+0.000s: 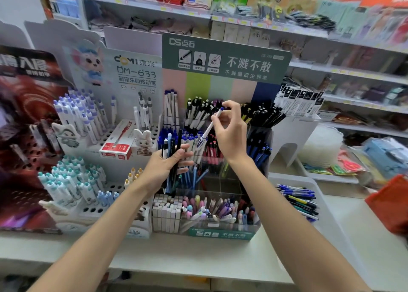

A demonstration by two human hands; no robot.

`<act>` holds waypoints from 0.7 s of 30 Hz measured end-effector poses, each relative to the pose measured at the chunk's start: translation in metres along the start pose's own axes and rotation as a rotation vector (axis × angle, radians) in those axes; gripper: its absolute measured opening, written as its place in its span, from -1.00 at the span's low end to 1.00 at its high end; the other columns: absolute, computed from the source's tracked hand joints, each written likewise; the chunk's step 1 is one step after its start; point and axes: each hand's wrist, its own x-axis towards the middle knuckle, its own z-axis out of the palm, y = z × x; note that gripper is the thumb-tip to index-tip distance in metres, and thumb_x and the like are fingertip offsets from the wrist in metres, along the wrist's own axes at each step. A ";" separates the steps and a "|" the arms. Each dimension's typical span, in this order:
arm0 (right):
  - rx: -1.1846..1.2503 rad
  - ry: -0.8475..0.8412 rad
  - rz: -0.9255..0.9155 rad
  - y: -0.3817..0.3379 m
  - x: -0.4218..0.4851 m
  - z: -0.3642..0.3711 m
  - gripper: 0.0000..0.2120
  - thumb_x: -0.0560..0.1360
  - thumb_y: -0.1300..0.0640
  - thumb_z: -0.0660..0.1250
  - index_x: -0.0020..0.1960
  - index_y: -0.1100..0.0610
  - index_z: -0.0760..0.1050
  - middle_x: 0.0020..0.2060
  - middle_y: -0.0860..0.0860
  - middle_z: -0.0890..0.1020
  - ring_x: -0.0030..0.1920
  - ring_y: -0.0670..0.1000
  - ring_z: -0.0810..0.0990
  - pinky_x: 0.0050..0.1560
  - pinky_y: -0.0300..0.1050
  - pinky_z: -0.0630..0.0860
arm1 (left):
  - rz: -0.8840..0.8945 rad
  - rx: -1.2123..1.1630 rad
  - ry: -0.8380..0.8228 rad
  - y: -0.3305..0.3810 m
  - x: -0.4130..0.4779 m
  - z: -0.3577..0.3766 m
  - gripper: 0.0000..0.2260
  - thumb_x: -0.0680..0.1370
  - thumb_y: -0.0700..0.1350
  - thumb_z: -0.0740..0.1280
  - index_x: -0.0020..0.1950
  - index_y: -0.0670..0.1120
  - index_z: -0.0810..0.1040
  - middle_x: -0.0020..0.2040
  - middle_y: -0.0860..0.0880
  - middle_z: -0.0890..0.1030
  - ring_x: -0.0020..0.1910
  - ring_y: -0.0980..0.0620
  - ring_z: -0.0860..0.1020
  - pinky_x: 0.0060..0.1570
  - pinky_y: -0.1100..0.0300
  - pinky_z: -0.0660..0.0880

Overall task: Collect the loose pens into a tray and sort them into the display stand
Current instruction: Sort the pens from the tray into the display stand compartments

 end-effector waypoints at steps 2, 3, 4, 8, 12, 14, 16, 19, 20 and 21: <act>-0.069 -0.077 -0.044 0.005 -0.005 0.007 -0.75 0.52 0.26 0.40 0.16 0.23 0.42 -0.18 0.01 0.62 -0.19 -0.03 0.62 -0.12 -0.11 0.59 | 0.003 0.032 -0.012 0.001 0.002 -0.003 -0.68 0.51 0.01 0.32 0.24 -0.03 0.59 0.10 -0.12 0.70 0.09 -0.11 0.68 0.11 -0.05 0.59; -0.105 -0.107 -0.066 0.008 -0.009 0.011 -0.76 0.52 0.27 0.40 0.14 0.23 0.43 -0.19 0.01 0.62 -0.20 -0.03 0.61 -0.13 -0.11 0.59 | 0.005 0.048 -0.018 0.002 0.003 -0.004 -0.69 0.52 0.02 0.32 0.24 -0.02 0.59 0.09 -0.12 0.70 0.08 -0.10 0.68 0.11 -0.04 0.58; -0.136 -0.130 -0.085 0.010 -0.013 0.014 -0.78 0.52 0.27 0.41 0.11 0.23 0.43 -0.20 0.00 0.61 -0.22 -0.04 0.60 -0.16 -0.11 0.58 | 0.007 0.062 -0.025 0.002 0.003 -0.006 -0.69 0.52 0.02 0.31 0.23 -0.01 0.59 0.08 -0.12 0.71 0.07 -0.08 0.68 0.10 -0.02 0.59; -0.222 -0.137 -0.152 0.016 -0.023 0.019 -0.84 0.49 0.27 0.42 0.04 0.21 0.50 -0.22 0.01 0.58 -0.18 -0.03 0.53 -0.11 -0.13 0.53 | -0.008 0.009 -0.039 0.003 0.003 -0.011 -0.74 0.55 -0.03 0.29 0.21 -0.03 0.60 -0.04 -0.11 0.71 -0.14 0.03 0.64 -0.09 0.15 0.59; -0.314 -0.107 -0.131 0.018 -0.013 0.015 -0.92 0.48 0.21 0.43 -0.03 0.17 0.59 -0.17 0.03 0.61 0.00 0.06 0.50 0.05 -0.24 0.26 | -0.005 0.027 -0.044 0.000 0.005 -0.012 -0.73 0.57 -0.07 0.28 0.25 -0.06 0.58 -0.14 -0.08 0.69 -0.23 0.09 0.59 -0.17 0.19 0.56; -0.313 -0.128 -0.118 0.016 -0.013 0.016 -0.93 0.48 0.21 0.42 -0.04 0.16 0.60 -0.17 0.02 0.61 0.00 0.06 0.50 0.04 -0.23 0.27 | -0.005 0.032 -0.052 -0.001 0.006 -0.009 -0.70 0.54 -0.03 0.30 0.25 -0.06 0.59 -0.13 -0.08 0.69 -0.23 0.09 0.59 -0.15 0.17 0.56; -0.304 -0.170 -0.116 0.015 -0.014 0.016 -0.93 0.50 0.21 0.41 -0.02 0.15 0.60 -0.18 0.00 0.62 -0.03 0.04 0.51 0.07 -0.13 0.36 | -0.018 0.024 -0.057 -0.002 0.007 -0.006 -0.68 0.53 -0.02 0.31 0.25 -0.06 0.59 -0.12 -0.09 0.69 -0.21 0.07 0.59 -0.12 0.15 0.56; -0.258 -0.222 -0.043 0.011 -0.012 0.013 -0.94 0.51 0.17 0.41 -0.04 0.13 0.56 -0.23 -0.03 0.62 -0.14 0.00 0.55 0.00 -0.07 0.47 | -0.032 0.027 -0.067 -0.004 0.008 -0.005 -0.67 0.54 -0.02 0.31 0.27 -0.07 0.59 -0.11 -0.10 0.68 -0.18 0.05 0.59 -0.09 0.12 0.55; -0.210 -0.239 0.021 0.008 -0.009 0.012 -0.93 0.51 0.16 0.41 -0.06 0.13 0.54 -0.25 -0.05 0.61 -0.18 -0.03 0.57 -0.07 -0.10 0.51 | -0.030 0.032 -0.064 -0.004 0.008 -0.004 -0.67 0.54 -0.02 0.31 0.27 -0.07 0.59 -0.11 -0.10 0.68 -0.18 0.04 0.59 -0.09 0.12 0.55; -0.168 -0.264 0.079 0.007 -0.006 0.012 -0.91 0.51 0.15 0.42 -0.07 0.14 0.52 -0.26 -0.05 0.61 -0.21 -0.05 0.58 -0.12 -0.14 0.53 | -0.025 0.037 -0.063 -0.003 0.007 -0.004 -0.68 0.54 -0.02 0.31 0.27 -0.06 0.59 -0.11 -0.10 0.68 -0.18 0.04 0.59 -0.09 0.12 0.54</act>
